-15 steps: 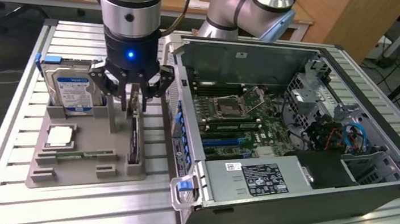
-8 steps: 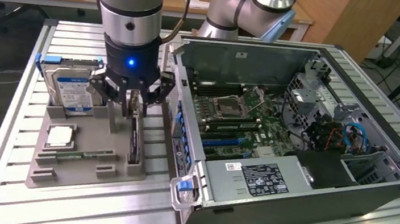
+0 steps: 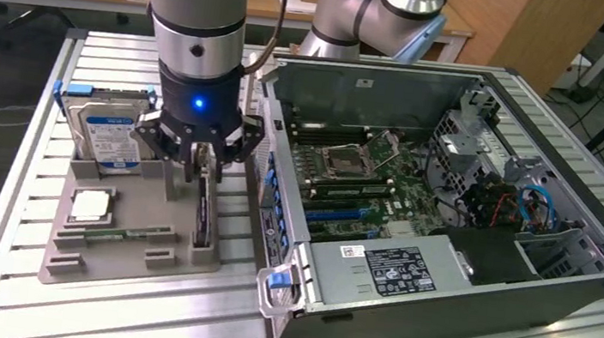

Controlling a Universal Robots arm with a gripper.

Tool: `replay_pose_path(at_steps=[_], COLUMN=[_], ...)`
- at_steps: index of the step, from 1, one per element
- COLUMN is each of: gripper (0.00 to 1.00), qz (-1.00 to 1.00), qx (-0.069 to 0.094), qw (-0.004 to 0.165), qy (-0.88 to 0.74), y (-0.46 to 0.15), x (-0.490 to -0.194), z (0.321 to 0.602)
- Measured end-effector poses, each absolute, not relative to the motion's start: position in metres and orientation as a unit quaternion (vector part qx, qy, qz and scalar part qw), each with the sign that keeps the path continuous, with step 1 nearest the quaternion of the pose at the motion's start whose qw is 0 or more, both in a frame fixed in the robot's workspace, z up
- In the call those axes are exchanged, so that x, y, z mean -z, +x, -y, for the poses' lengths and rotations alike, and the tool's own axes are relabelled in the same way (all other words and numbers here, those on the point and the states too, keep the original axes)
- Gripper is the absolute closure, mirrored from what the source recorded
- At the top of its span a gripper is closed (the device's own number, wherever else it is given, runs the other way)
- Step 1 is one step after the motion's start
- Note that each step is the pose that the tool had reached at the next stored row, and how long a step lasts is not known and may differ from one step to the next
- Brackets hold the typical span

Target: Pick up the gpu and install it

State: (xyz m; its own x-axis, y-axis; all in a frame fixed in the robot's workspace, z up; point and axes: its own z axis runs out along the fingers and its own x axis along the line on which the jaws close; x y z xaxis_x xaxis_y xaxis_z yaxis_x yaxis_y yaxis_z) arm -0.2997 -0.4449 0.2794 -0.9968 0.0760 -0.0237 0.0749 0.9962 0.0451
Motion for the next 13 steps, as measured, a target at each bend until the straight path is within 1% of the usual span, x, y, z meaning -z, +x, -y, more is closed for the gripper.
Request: replay_pose_path(at_steps=[13], gripper=[0.57], qz=[-0.999], qx=[-0.022], qw=[0.013], qy=[0.038], y=[-0.300], x=[-0.264], z=[0.445])
